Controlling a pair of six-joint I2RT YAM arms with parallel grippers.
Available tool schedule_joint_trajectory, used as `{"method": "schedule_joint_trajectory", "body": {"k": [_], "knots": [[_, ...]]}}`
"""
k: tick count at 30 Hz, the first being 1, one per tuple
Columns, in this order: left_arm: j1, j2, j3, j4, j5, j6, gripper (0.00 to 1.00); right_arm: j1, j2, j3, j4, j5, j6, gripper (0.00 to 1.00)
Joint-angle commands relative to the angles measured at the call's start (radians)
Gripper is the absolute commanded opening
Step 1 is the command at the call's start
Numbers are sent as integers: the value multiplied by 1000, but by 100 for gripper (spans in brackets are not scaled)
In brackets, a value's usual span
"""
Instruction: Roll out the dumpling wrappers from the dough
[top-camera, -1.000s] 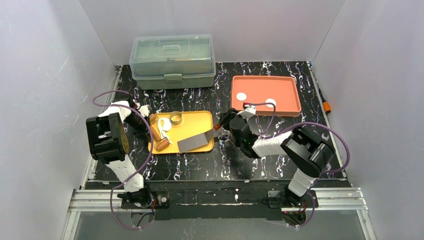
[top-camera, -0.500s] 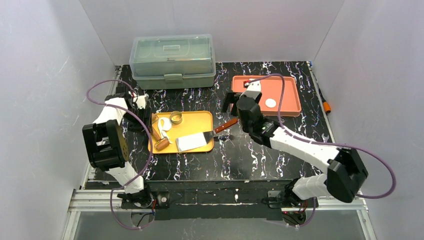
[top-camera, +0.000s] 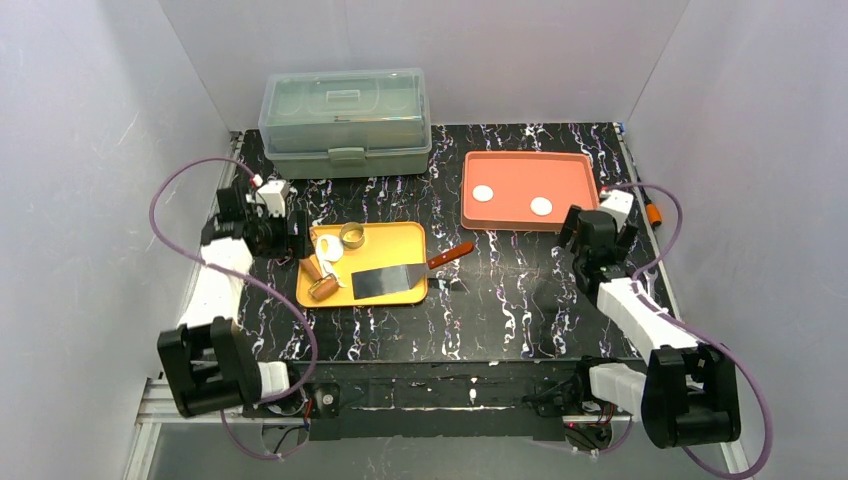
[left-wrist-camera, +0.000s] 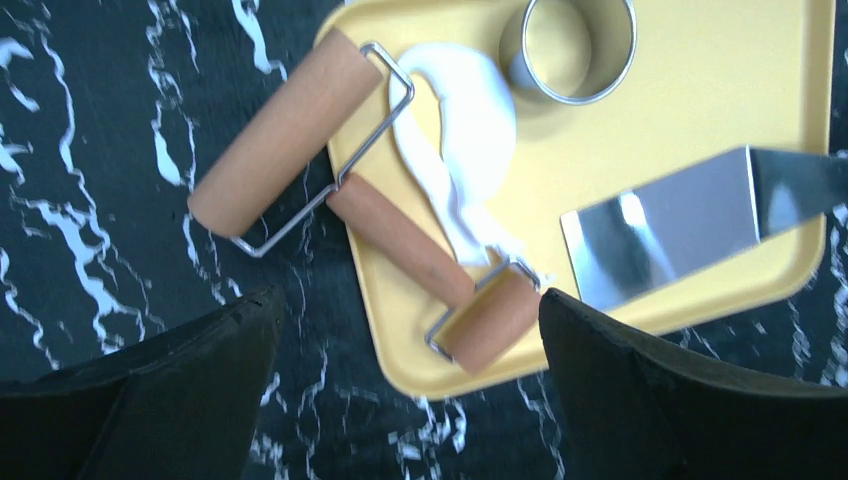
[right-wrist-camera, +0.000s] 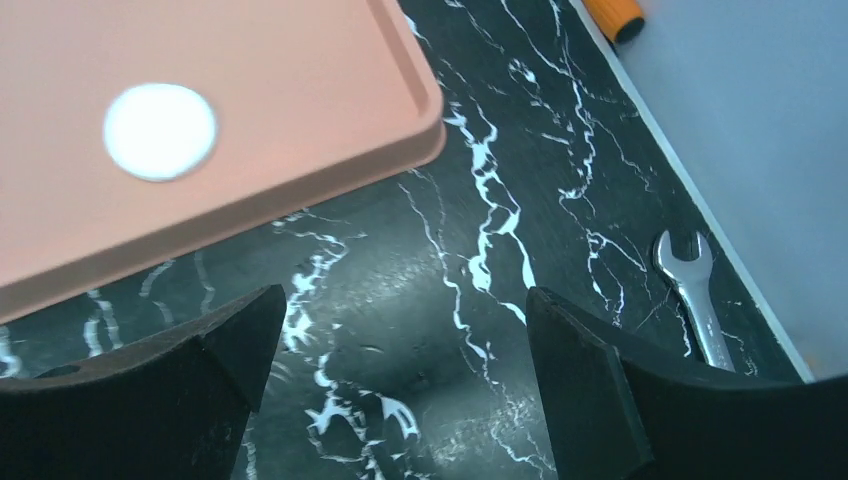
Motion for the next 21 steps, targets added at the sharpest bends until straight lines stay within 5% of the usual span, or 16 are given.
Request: {"method": "schedule_joint_trajectory", "body": {"k": [1,6,21], "knots": [[2,-159,-237,432,4,-63,98,-37,-34,-157,373,-47,-23,98],[0,-303,-558,897,-120,-178,98,-51,-89,-388,765,-79,-134,99],[-1,-244,-723,1133,-110,-227,98,-71,-24,-463,855,-26,-152,98]]}}
